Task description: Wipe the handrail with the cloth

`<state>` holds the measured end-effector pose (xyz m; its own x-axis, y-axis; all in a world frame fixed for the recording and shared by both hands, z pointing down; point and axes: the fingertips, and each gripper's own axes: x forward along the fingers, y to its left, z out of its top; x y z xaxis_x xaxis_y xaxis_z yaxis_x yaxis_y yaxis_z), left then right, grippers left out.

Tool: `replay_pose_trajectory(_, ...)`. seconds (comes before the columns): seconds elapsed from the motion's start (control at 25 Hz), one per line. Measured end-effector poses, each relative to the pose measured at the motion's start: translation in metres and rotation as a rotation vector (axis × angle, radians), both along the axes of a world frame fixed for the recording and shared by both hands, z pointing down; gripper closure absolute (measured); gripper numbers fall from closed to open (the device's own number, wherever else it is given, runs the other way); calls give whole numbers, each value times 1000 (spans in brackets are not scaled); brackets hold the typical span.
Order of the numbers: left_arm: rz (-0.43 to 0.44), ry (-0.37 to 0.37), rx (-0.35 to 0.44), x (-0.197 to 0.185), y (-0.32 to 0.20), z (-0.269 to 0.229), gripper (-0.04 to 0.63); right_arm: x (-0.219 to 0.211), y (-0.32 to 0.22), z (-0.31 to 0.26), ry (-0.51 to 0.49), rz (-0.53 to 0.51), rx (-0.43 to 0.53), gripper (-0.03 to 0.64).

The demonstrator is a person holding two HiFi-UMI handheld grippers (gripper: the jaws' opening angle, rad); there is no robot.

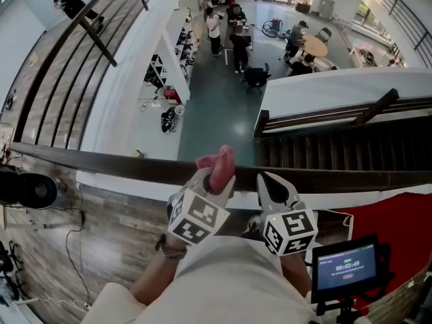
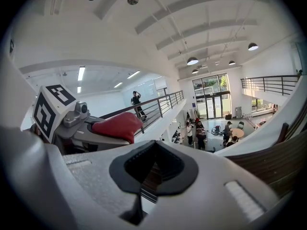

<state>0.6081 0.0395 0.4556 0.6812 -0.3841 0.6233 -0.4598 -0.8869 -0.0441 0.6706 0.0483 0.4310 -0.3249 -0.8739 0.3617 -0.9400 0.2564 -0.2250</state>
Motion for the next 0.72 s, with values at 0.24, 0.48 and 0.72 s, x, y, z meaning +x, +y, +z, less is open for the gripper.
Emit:
replay_pose_trajectory(0.24, 25, -15, -2, 14, 0, -3, 560, 9, -2, -2, 9, 2, -6, 614)
replay_pose_trajectory(0.48, 69, -25, -4, 31, 7, 1, 560, 17, 1, 1, 12, 12, -17, 614)
replay_pose_trajectory(0.72, 108, -27, 0, 46, 11, 4, 560, 23, 2, 5, -20, 19, -19, 614)
